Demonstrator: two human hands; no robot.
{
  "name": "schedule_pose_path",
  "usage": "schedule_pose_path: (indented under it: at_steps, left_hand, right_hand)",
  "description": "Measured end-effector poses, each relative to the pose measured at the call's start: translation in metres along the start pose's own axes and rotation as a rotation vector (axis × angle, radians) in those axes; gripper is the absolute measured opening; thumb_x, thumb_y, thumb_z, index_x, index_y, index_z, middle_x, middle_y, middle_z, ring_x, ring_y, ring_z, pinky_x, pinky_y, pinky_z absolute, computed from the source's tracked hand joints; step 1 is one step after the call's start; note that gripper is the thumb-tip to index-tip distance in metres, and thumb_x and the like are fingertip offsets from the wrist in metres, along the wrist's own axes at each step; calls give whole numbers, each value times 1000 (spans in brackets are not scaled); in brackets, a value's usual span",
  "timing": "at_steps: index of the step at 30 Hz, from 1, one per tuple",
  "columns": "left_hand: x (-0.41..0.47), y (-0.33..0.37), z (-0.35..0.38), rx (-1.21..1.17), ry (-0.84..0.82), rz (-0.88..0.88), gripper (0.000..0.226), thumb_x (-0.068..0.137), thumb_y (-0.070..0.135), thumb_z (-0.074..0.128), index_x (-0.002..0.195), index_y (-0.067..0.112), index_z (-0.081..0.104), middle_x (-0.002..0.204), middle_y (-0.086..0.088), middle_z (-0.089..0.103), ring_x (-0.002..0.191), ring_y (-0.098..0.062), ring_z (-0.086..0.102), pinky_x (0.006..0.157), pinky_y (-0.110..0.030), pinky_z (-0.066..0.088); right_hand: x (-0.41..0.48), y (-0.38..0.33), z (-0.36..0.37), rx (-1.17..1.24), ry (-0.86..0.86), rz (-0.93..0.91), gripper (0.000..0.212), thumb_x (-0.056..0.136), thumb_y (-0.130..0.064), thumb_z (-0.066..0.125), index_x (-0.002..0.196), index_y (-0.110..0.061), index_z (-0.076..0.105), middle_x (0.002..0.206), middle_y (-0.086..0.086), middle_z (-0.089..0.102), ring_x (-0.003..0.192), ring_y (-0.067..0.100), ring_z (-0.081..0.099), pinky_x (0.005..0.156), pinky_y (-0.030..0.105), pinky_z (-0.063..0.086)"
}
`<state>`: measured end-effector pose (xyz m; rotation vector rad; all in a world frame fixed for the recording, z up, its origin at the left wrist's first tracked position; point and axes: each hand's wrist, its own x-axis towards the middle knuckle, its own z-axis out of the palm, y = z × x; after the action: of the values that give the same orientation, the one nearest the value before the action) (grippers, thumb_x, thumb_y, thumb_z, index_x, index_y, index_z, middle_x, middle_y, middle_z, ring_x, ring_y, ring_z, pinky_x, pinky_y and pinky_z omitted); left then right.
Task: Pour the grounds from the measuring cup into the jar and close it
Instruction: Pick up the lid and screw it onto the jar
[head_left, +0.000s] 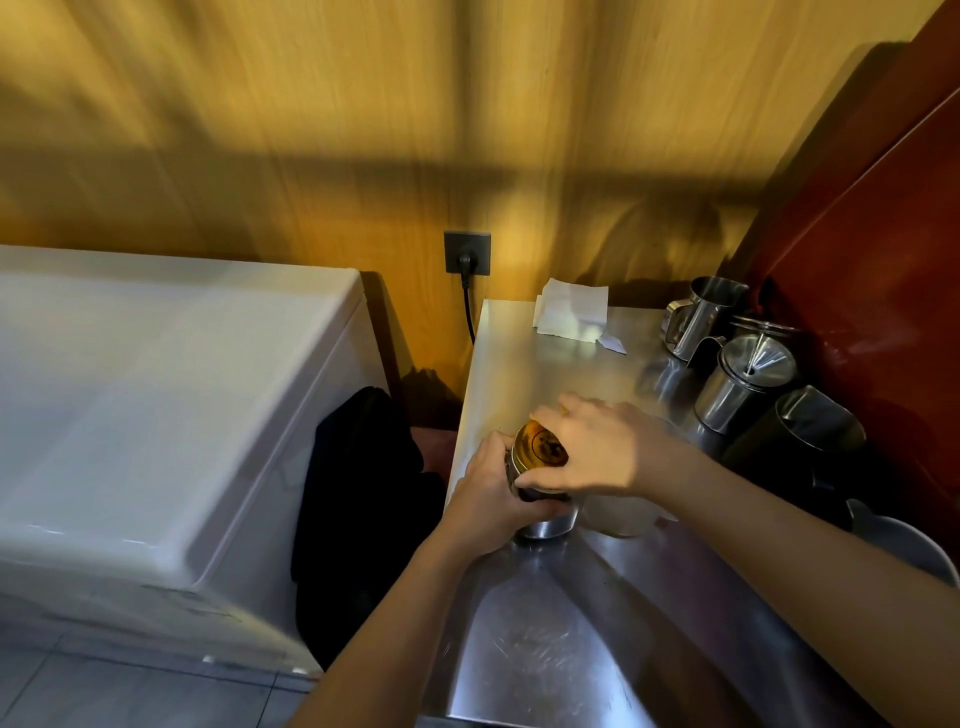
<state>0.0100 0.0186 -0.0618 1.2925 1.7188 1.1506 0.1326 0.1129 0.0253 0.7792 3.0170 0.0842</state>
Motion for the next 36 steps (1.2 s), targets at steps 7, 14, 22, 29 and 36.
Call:
schedule_pose_path:
  at_steps: [7, 14, 22, 29, 36]
  left_hand:
    - [5, 7, -17, 32, -185, -13, 77, 56, 45, 86, 120, 38, 43, 117, 4, 54, 111, -19, 55, 94, -38, 50]
    - [-4, 6, -9, 98, -83, -47, 60, 55, 53, 82, 101, 46, 45, 97, 12, 65, 92, -16, 64, 84, -49, 54]
    - [-17, 15, 1, 180, 60, -50, 47, 57, 56, 71, 90, 62, 38, 85, 50, 52, 79, 18, 53, 64, -20, 41]
    - [-21, 19, 7, 209, 123, -89, 49, 51, 61, 62, 88, 70, 33, 74, 31, 57, 75, 11, 46, 88, -42, 38]
    - [-22, 21, 11, 178, 137, -116, 49, 49, 60, 63, 88, 63, 34, 76, 27, 56, 75, 6, 49, 84, -42, 42]
  right_hand:
    - [-2, 2, 7, 48, 22, -168, 57, 80, -68, 32, 121, -28, 36, 104, 4, 48, 86, 20, 48, 69, 36, 46]
    - [-1, -8, 16, -18, 196, -140, 47, 76, -56, 47, 94, -13, 55, 81, 14, 57, 53, 27, 55, 45, 25, 29]
    - [-1, -25, 22, 34, 239, 58, 51, 78, -57, 38, 91, -10, 54, 82, 18, 55, 45, 30, 54, 45, 26, 26]
    - [-3, -31, 21, 27, 258, 129, 51, 77, -56, 39, 88, -9, 56, 77, 19, 58, 38, 29, 53, 44, 24, 25]
    - [-8, -33, 26, -25, 317, 161, 50, 78, -56, 37, 86, -11, 57, 76, 15, 56, 47, 29, 55, 41, 24, 32]
